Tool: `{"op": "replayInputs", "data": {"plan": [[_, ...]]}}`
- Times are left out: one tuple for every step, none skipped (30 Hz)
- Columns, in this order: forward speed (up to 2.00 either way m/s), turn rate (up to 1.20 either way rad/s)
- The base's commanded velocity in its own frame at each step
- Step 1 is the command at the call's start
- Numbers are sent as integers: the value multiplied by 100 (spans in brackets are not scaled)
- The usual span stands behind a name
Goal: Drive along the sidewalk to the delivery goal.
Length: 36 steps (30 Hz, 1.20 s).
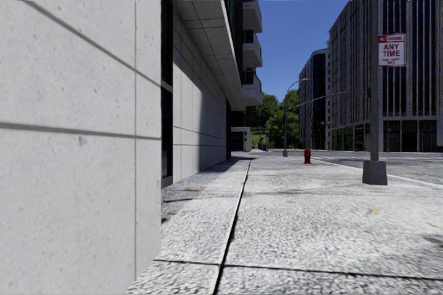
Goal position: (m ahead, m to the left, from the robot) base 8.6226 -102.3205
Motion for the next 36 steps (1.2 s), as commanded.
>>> {"op": "replayInputs", "data": {"plan": [[200,0],[200,0],[200,0],[200,0],[200,0],[200,0],[200,0],[200,0],[200,0],[200,0],[200,0],[200,0],[200,0],[200,0],[200,-63],[200,-120],[200,-120],[200,-120],[200,-120],[200,-120],[200,-82],[200,-61],[200,0],[200,0],[200,0],[200,0],[200,0],[200,0],[200,0],[200,0],[200,0],[200,0],[200,0],[200,0],[200,0],[200,0]]}}
